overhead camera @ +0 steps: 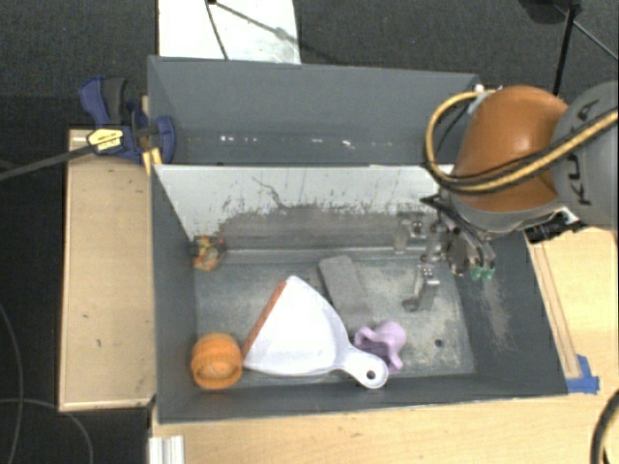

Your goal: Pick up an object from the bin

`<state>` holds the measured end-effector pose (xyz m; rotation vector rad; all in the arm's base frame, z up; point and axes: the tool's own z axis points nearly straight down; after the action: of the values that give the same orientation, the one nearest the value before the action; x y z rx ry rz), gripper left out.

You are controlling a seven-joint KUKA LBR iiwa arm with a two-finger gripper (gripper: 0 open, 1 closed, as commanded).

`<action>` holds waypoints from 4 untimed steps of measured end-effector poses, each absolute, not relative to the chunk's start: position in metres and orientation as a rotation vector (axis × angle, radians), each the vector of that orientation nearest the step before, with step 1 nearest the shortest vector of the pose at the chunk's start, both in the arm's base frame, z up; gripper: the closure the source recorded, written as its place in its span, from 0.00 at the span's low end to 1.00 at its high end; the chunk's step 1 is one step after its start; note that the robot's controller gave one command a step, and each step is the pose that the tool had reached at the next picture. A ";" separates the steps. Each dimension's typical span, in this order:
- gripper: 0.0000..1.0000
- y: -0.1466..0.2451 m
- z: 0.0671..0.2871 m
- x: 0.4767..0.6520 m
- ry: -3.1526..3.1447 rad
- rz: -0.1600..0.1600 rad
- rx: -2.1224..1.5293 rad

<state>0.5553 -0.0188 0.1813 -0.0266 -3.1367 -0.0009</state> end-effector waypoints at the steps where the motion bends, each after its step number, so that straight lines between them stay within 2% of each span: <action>1: 0.00 -0.019 0.186 0.557 -3.144 0.000 -0.026; 2: 0.00 -0.013 0.143 0.546 -3.153 0.000 -0.018; 3: 0.00 0.026 0.096 0.526 -3.139 0.002 -0.110; 4: 0.00 0.038 0.085 0.527 -3.156 -0.007 -0.100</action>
Offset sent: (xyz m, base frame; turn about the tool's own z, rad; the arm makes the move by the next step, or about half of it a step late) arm -0.0324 0.0162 -0.1113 0.0122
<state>0.5267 0.0377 0.0847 -0.1002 -3.1555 -0.0072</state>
